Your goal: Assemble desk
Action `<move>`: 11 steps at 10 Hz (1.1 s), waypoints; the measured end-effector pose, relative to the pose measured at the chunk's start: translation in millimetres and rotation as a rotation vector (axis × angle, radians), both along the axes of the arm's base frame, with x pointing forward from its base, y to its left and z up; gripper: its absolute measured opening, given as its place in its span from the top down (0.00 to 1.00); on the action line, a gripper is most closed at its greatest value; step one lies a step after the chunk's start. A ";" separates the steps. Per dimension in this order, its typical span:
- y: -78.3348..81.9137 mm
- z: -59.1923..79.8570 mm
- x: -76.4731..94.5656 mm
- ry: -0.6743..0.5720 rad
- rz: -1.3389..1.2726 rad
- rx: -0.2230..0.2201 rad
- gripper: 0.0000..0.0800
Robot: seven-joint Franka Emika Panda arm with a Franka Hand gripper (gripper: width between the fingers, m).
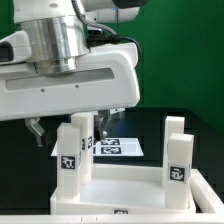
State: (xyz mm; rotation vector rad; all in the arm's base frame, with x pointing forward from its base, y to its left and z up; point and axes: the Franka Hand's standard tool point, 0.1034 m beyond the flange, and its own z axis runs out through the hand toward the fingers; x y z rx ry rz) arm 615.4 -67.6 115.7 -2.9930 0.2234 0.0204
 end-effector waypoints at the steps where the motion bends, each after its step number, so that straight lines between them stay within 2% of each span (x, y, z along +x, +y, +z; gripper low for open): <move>1: -3.7 0.7 1.5 -0.012 0.015 -0.005 0.19; 2: -2.9 0.4 1.6 -0.008 -0.014 -0.004 0.19; 4: -2.2 0.3 1.7 -0.002 -0.066 -0.001 0.52; 5: -1.9 0.3 1.7 0.010 -0.149 -0.001 0.52; 6: -1.7 0.2 1.8 0.020 -0.217 0.000 0.64; 8: 1.7 -0.9 4.8 0.046 -0.435 -0.001 0.64; 11: 13.2 -1.3 13.8 0.081 -0.987 0.012 0.64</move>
Offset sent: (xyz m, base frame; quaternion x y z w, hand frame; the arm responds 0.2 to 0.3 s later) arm 0.0000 0.0000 0.0000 0.0000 0.0000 0.0000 1.0000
